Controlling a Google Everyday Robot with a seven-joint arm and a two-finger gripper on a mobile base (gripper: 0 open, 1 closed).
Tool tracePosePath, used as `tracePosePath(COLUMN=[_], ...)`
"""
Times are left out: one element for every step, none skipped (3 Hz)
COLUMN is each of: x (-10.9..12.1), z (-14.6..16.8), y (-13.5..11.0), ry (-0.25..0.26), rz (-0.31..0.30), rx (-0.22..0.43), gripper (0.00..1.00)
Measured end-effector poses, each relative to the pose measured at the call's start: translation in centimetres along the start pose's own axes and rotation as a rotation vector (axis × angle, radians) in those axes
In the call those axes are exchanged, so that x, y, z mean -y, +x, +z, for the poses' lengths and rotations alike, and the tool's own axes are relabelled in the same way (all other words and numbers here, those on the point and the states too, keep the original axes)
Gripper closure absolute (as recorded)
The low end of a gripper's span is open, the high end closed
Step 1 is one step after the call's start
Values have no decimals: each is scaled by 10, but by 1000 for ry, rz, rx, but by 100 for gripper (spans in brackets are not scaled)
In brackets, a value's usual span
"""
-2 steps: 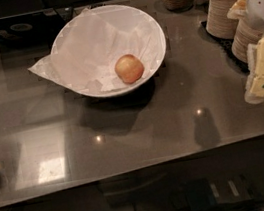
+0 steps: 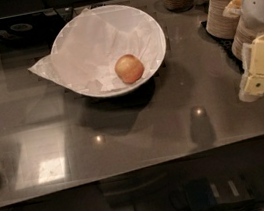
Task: Pick apple from white bowl
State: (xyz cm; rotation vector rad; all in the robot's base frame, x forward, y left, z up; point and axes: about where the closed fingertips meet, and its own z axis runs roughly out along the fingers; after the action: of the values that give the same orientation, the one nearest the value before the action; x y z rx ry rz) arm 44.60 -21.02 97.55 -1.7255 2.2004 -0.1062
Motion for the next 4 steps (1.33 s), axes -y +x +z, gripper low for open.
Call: tracePosePath(x=[22,53,83,83], z=[13,22,41,41], y=[-28,-58,-99,-99], ry=[47,91,80,80], rz=[-65,-121,-170,-170], rx=[36,114,210,210], gripper=[0,0,0,0])
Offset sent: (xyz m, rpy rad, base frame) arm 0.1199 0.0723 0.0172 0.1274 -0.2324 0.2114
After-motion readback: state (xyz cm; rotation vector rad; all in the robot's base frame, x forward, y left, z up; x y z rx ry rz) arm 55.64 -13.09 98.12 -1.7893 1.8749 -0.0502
